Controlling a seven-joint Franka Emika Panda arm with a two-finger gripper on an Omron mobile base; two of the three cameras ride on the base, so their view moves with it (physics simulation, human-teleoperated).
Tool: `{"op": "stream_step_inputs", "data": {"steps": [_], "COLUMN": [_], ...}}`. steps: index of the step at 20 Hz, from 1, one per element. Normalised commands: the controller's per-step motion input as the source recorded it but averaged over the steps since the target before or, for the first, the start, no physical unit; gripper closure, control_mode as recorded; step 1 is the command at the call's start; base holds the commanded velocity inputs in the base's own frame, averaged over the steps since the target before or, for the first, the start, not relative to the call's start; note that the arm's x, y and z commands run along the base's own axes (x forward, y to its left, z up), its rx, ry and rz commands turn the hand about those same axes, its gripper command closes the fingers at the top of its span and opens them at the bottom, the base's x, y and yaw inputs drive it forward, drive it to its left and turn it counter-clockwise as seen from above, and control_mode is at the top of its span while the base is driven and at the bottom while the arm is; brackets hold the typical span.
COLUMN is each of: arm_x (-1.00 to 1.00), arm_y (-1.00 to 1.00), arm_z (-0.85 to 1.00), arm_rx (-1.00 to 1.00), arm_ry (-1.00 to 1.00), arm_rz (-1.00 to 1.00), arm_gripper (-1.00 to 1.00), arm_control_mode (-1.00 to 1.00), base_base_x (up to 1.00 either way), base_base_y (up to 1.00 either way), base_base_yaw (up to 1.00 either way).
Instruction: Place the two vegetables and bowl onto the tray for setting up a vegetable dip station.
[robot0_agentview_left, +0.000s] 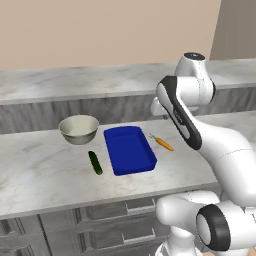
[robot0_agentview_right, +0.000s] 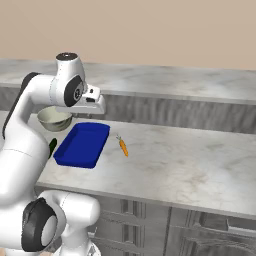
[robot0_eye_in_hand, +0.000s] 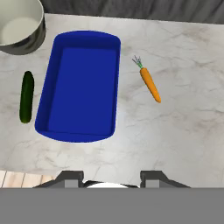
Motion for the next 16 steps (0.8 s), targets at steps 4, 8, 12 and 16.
{"op": "stream_step_inputs", "data": {"steps": [4,8,12,16], "arm_x": [0.00,0.00,0.00,0.05], "arm_y": [0.02,0.00,0.02,-0.02], "arm_z": [0.00,0.00,0.00,-0.13], "arm_rx": [0.00,0.00,0.00,0.00], "arm_ry": [0.00,0.00,0.00,0.00], "arm_rz": [0.00,0.00,0.00,0.00], "arm_gripper": [-1.00,-1.00,-1.00,-1.00], "arm_control_mode": [-1.00,-1.00,-1.00,-1.00], "base_base_x": [0.00,0.00,0.00,0.00], "base_base_y": [0.00,0.00,0.00,0.00], "base_base_yaw": [0.00,0.00,0.00,0.00]}}
